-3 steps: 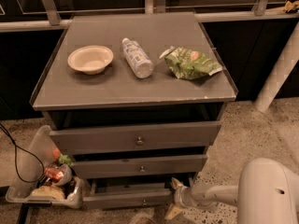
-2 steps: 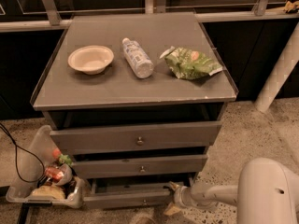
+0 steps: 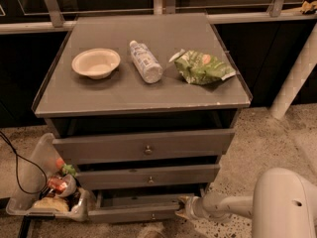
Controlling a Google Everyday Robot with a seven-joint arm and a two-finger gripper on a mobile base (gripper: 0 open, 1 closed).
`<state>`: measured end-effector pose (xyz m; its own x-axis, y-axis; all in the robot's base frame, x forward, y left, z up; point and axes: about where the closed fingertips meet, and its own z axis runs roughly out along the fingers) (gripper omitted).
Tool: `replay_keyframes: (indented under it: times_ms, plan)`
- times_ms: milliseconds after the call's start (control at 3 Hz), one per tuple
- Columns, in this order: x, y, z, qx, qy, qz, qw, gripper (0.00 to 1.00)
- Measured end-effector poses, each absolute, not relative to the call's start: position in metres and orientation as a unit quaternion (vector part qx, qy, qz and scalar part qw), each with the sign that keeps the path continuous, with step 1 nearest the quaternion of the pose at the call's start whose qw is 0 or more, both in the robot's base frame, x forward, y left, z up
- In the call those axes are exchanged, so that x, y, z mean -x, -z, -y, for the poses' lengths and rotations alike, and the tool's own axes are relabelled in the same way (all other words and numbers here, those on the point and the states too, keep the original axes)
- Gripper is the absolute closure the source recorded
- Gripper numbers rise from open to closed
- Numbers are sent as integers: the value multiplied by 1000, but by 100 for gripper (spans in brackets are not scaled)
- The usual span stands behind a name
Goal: Open bottom drawer
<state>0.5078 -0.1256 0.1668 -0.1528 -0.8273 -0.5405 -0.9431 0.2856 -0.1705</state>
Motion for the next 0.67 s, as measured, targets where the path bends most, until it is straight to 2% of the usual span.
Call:
replay_keyframes:
  times_ms: [333,667]
  plan:
    - [-508,-167,126,589,-104,-752,278,87]
    - [-508,-167,125,589,-104,-752,278,100]
